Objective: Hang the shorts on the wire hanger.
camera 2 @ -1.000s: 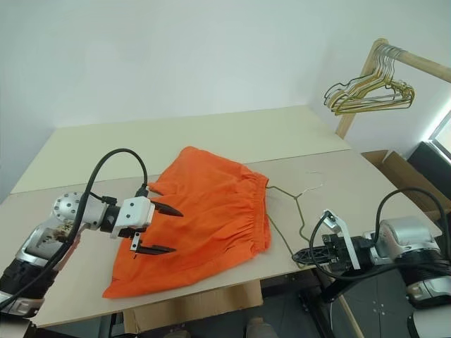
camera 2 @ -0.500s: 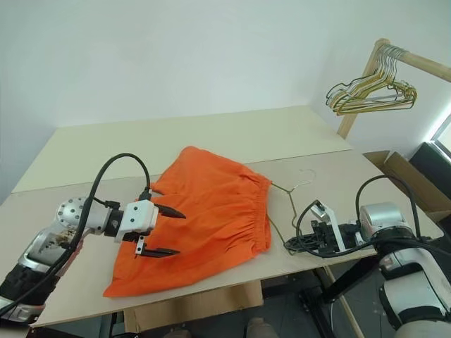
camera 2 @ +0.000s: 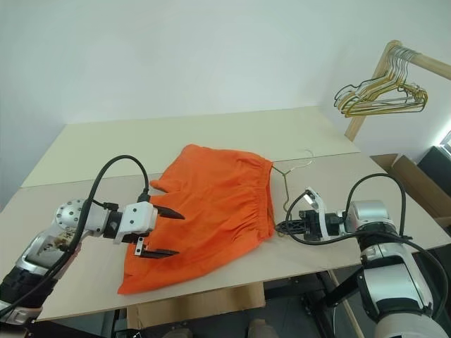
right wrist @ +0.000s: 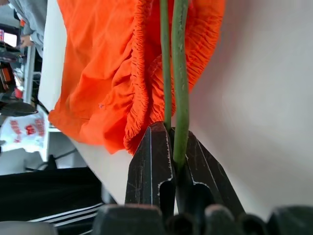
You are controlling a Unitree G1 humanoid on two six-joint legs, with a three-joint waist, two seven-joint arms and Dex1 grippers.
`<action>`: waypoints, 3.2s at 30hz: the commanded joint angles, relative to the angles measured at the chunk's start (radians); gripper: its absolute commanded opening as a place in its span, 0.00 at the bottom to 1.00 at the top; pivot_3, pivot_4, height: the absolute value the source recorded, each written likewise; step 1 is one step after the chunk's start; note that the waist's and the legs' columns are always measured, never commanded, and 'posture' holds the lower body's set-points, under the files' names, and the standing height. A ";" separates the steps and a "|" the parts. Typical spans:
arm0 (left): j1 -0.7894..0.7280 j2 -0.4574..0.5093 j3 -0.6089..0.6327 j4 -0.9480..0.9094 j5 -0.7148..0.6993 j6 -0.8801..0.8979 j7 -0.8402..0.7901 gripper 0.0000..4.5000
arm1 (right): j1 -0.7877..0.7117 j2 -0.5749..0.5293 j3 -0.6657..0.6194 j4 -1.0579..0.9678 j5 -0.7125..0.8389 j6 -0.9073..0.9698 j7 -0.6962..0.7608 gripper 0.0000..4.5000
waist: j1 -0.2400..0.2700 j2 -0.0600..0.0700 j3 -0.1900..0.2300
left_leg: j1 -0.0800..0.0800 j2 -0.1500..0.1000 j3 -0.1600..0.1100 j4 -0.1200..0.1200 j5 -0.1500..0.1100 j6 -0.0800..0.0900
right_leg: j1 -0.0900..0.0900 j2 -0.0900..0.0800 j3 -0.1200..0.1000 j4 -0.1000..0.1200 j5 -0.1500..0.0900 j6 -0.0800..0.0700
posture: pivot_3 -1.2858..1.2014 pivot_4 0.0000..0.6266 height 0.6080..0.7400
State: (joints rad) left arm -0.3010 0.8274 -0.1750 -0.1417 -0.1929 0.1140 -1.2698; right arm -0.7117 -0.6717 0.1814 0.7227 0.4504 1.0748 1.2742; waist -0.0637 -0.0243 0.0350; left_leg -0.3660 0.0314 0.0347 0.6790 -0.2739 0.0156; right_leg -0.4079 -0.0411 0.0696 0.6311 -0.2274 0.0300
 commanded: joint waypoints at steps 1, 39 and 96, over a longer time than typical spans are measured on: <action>-0.034 0.002 0.005 0.002 0.004 -0.011 -0.002 1.00 | 0.026 -0.015 -0.006 -0.162 -0.031 -0.039 -0.048 0.00 | -0.002 0.000 0.000 | -0.001 0.000 0.000 0.000 0.000 0.000 | -0.001 0.000 0.000 0.000 0.000 0.000 | 0.50 0.00 1.00; -0.915 -0.273 0.012 1.060 0.086 -0.371 -0.290 1.00 | 0.027 -0.015 0.161 -0.646 -0.290 -0.323 -0.190 0.00 | -0.049 0.000 0.000 | -0.012 -0.002 0.000 0.005 0.000 0.000 | -0.015 0.000 0.001 0.009 0.000 0.000 | 0.48 0.00 1.00; -1.021 -0.314 -0.125 1.405 0.513 -0.500 -0.058 0.00 | 0.033 0.059 0.203 -0.667 -0.468 -0.514 -0.314 0.18 | -0.067 0.000 0.000 | -0.017 -0.003 -0.004 0.009 0.000 0.000 | -0.017 0.000 -0.001 0.012 0.000 0.000 | 0.47 0.00 1.00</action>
State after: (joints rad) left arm -1.2907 0.4854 -0.3281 1.2716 0.3300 -0.3745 -1.3651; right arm -0.6517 -0.6154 0.4200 0.0707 -0.0256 0.5883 0.9589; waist -0.1310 -0.0240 0.0347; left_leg -0.3827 0.0288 0.0304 0.6878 -0.2738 0.0157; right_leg -0.4253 -0.0416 0.0687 0.6427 -0.2271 0.0302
